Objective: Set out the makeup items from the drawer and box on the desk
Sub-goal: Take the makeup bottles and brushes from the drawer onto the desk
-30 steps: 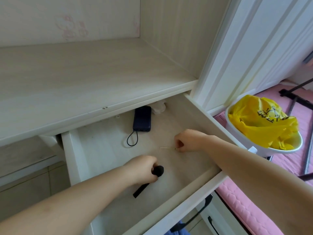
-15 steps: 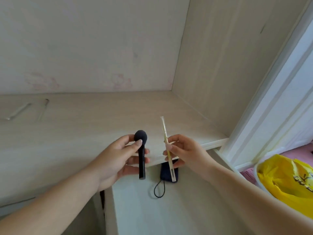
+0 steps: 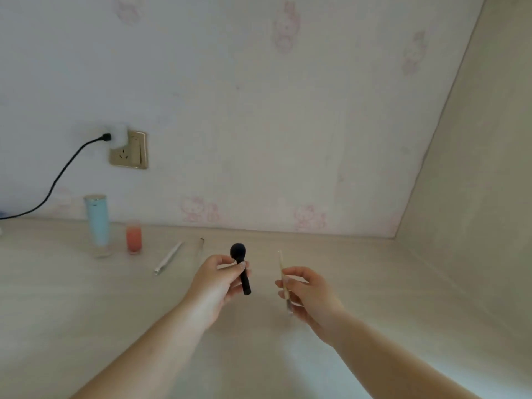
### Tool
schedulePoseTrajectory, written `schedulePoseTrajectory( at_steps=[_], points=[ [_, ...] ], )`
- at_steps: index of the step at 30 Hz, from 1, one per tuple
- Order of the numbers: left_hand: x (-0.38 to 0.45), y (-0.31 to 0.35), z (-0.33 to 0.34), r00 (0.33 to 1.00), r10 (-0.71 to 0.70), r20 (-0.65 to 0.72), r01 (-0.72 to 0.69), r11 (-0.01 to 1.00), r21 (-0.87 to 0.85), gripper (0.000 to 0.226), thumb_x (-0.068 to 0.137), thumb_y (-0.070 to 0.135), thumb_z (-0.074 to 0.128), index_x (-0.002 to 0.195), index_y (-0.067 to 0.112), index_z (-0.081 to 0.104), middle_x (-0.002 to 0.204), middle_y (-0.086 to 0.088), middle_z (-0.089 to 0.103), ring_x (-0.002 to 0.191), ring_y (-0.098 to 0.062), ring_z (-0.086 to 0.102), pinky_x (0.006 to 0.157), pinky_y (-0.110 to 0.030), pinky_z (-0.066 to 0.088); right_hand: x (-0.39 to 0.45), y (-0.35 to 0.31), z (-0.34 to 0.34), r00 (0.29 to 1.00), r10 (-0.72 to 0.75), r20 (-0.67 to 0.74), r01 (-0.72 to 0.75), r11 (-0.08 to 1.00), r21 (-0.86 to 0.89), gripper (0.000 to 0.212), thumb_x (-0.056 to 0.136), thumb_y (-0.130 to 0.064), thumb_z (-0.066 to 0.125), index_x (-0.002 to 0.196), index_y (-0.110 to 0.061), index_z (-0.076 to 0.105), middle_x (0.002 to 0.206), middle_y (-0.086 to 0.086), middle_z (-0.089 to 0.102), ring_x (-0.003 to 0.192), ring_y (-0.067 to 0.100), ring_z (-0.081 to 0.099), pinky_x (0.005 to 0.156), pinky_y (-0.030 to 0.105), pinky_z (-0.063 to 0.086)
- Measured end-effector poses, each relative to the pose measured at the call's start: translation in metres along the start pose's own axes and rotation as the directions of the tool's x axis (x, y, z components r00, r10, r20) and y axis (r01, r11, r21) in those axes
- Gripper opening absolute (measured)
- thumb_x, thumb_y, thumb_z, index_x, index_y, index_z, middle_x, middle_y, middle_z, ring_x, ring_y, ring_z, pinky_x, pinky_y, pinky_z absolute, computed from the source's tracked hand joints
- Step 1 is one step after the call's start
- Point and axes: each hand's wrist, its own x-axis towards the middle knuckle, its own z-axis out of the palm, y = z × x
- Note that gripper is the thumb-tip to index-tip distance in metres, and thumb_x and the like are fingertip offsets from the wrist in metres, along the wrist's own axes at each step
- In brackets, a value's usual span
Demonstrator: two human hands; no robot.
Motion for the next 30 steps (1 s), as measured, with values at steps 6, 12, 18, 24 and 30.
schedulePoseTrajectory(
  at_steps=[6, 12, 18, 24, 30],
  points=[
    [0.045, 0.001, -0.011, 0.981, 0.192, -0.007, -0.17, 0.888, 0.427, 0.024, 0.088, 0.004, 0.059, 0.108, 0.015, 0.066, 0.107, -0.004, 0.063, 0.094, -0.016, 0.061, 0.078, -0.025, 0.051, 0.048, 0.001, 0.039, 0.999, -0.05, 0.001, 0.05, 0.983, -0.178, 0.022, 0.09, -0.012, 0.06, 0.111, -0.013, 0.062, 0.079, 0.001, 0.064, 0.062, 0.012, 0.059, 0.055, 0.02, 0.047],
    [0.074, -0.021, -0.018, 0.952, 0.281, 0.125, -0.26, 0.521, 0.813, 0.034, 0.089, 0.015, 0.057, 0.121, 0.025, 0.062, 0.128, 0.004, 0.058, 0.114, -0.012, 0.056, 0.096, -0.023, 0.043, 0.081, 0.007, 0.046, 0.984, -0.177, -0.004, 0.148, 0.836, -0.528, 0.027, 0.091, -0.023, 0.058, 0.117, -0.024, 0.06, 0.08, -0.014, 0.057, 0.055, 0.002, 0.054, 0.051, 0.005, 0.042],
    [0.096, -0.023, -0.018, 0.912, 0.344, 0.225, -0.313, 0.226, 0.922, 0.036, 0.093, 0.024, 0.047, 0.127, 0.027, 0.057, 0.133, 0.004, 0.056, 0.121, -0.013, 0.052, 0.1, -0.022, 0.039, 0.109, 0.01, 0.05, 0.969, -0.242, 0.053, 0.201, 0.643, -0.739, 0.032, 0.089, -0.03, 0.057, 0.121, -0.029, 0.059, 0.095, -0.011, 0.056, 0.083, 0.006, 0.056, 0.074, 0.014, 0.04],
    [0.106, -0.023, -0.008, 0.885, 0.37, 0.282, -0.324, 0.057, 0.944, 0.028, 0.092, 0.035, 0.044, 0.106, 0.025, 0.067, 0.112, 0.0, 0.062, 0.102, -0.019, 0.059, 0.082, -0.027, 0.045, 0.12, 0.006, 0.043, 0.944, -0.325, 0.057, 0.204, 0.438, -0.876, 0.027, 0.089, -0.04, 0.051, 0.115, -0.038, 0.059, 0.109, -0.009, 0.057, 0.095, 0.008, 0.059, 0.08, 0.022, 0.046],
    [0.108, -0.031, -0.008, 0.922, 0.294, 0.252, -0.271, 0.025, 0.962, 0.031, 0.094, 0.036, 0.041, 0.112, 0.024, 0.064, 0.122, -0.001, 0.053, 0.106, -0.021, 0.058, 0.085, -0.03, 0.046, 0.123, 0.022, 0.044, 0.942, -0.327, 0.078, 0.202, 0.365, -0.909, 0.028, 0.091, -0.042, 0.048, 0.114, -0.036, 0.061, 0.111, -0.008, 0.051, 0.087, 0.008, 0.06, 0.077, 0.022, 0.046]
  ],
)
